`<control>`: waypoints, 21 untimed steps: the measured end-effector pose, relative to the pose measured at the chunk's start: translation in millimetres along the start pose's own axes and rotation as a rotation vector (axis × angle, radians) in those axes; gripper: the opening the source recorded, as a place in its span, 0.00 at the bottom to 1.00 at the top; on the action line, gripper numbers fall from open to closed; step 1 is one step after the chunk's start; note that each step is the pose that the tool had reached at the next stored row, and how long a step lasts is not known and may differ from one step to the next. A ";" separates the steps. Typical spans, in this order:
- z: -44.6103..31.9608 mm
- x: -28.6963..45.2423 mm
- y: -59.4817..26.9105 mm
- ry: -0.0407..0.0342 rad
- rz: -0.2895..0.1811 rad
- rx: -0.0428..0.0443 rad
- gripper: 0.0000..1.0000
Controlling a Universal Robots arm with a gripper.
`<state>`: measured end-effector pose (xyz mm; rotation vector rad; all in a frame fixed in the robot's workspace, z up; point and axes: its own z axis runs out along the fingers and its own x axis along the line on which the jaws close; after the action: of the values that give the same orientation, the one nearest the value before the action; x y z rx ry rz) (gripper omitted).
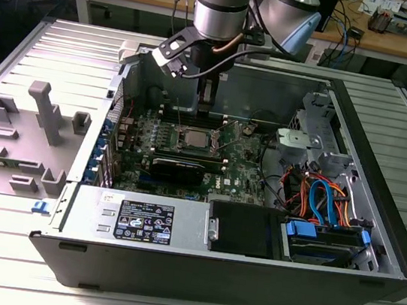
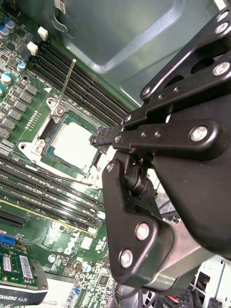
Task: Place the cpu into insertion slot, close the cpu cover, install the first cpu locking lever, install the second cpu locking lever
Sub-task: 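Close the cpu cover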
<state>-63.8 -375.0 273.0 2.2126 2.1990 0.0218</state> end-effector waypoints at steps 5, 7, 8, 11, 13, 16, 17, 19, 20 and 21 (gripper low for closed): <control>-2.4 0.0 0.1 0.0000 0.000 0.0000 0.11; -3.2 0.0 0.1 0.0002 0.000 -0.0001 0.11; -3.5 0.0 0.1 0.0001 0.000 -0.0001 0.11; -4.6 0.0 0.1 0.0001 0.000 0.0000 0.11; -5.1 0.0 0.1 0.0002 0.000 -0.0001 0.11; -5.2 0.0 0.1 0.0008 0.000 0.0000 0.11; -5.2 0.0 0.2 0.0009 0.000 0.0000 0.11; -5.2 -0.1 0.7 0.0008 0.000 0.0000 0.11; -5.3 -0.1 1.0 0.0007 0.000 0.0001 0.11; -5.2 -0.1 1.3 0.0007 0.000 0.0000 0.11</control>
<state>-62.6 -375.0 278.2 2.2129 2.1994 0.0225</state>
